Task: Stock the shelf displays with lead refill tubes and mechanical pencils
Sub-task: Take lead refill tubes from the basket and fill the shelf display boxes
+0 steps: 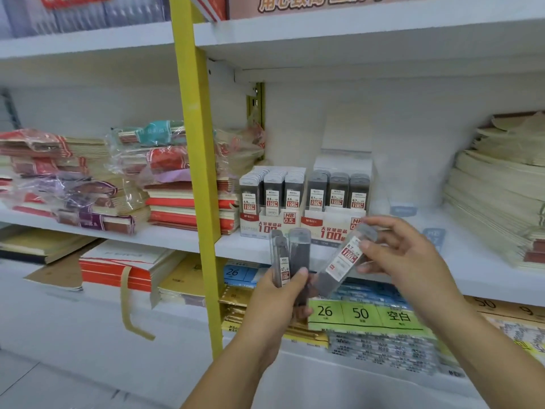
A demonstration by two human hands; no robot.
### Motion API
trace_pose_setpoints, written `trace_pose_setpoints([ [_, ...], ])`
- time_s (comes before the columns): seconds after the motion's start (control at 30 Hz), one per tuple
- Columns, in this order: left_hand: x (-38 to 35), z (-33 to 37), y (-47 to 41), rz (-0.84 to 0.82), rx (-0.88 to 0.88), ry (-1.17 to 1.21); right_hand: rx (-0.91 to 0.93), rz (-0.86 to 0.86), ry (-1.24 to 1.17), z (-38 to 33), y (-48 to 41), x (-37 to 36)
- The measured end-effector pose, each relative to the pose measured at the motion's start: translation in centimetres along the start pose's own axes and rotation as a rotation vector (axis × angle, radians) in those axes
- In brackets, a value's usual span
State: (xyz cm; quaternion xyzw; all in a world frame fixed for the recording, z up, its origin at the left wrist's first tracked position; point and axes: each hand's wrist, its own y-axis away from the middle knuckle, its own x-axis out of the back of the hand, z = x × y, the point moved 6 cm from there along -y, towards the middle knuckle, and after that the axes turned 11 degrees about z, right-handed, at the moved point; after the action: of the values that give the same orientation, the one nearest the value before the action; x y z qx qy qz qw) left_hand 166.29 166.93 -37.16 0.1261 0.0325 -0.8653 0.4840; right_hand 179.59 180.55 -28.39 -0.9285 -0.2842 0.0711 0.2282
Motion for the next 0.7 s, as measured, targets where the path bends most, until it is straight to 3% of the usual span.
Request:
trace_pose_setpoints([
  [0.1,0.5,2.0,-1.3,0.057,-0.095,0.018,0.236,0.088,0.085,-4.7,-3.2,-0.2],
  [0.3,0.5,3.5,-3.0,0.053,-0.149,0.082,0.522,0.045,0.455,-8.3,-9.1,-3.9],
  [0.5,0.7,4.4,-4.6,0.027,-0.174,0.128,0.505,-0.087,0.702,-6.0,-12.2,-6.7],
  [0.7,0.8,4.2,-5.4,-0.040,-0.133,0.163,0.632,-0.077,1.105,-4.1,-12.7,-7.8],
])
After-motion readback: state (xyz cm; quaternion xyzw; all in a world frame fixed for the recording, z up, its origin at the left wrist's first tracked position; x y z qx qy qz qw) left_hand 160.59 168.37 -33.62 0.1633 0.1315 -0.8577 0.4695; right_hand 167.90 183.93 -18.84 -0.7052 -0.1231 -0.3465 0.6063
